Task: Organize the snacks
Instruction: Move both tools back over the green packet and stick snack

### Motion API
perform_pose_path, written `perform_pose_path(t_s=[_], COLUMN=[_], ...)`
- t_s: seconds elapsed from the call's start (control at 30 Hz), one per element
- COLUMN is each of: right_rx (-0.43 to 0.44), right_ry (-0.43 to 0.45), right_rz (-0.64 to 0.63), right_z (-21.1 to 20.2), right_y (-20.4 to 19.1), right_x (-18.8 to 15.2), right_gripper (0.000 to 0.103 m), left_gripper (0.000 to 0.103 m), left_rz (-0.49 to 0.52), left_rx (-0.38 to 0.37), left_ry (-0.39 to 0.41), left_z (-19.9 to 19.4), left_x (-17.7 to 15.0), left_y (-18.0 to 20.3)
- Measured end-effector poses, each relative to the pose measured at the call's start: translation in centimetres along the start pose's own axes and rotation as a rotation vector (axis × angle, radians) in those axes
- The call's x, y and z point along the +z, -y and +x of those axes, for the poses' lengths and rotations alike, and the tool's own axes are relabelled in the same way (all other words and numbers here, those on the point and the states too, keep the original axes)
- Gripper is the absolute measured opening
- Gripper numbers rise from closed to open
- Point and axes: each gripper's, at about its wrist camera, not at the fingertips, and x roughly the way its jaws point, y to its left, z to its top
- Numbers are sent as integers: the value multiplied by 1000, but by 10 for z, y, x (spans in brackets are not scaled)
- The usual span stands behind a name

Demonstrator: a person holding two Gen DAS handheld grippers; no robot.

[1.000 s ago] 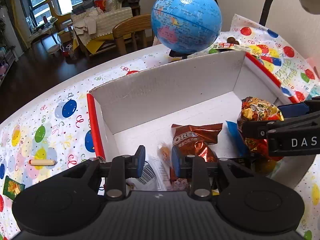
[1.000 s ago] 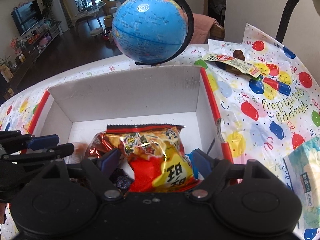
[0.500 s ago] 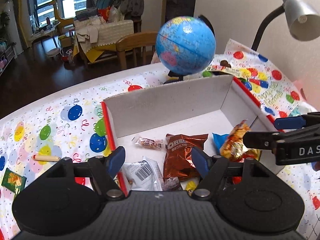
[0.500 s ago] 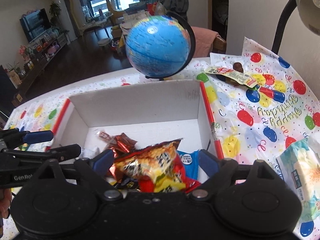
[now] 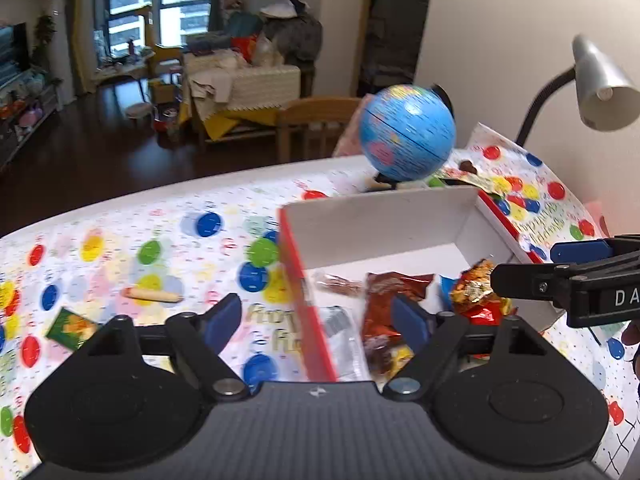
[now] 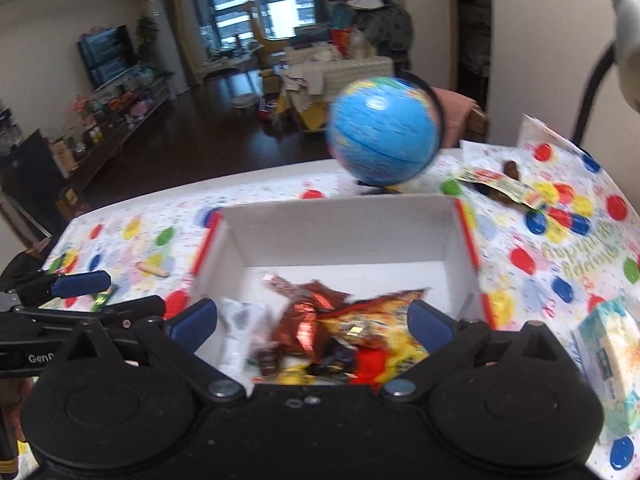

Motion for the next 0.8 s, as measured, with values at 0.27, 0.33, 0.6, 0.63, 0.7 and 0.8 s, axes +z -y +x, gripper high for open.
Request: perform_pose_path(t_s=[0.27,0.33,0.6,0.63,0.7,0.8], right_rx=[71,84,119,122,125,122], right_ry=[5,1,-30,-36,-52,-66], right_rz=[-77,-90,-138,-144,-160,-189], right_z=[7,11,35,39,48,64], right_y=[-57,-73,-129,-136,-150,-170], right_x=[11,11,13,13,13,12], right_gripper=[102,103,103,103,103,102], left_gripper=[90,90,91,91,91,91], left_rz=[-52,-69,-136,-150,-186,-242], left_rx=[62,84,145,152,165,171], left_ry=[47,49,55,52,46,35], left_z=[-29,-32,-42,-42,-42,-38], left_x=[-8,-10,-22,-24,-27,-34], left_y=[-48,-62,-123,-132,-150,-179])
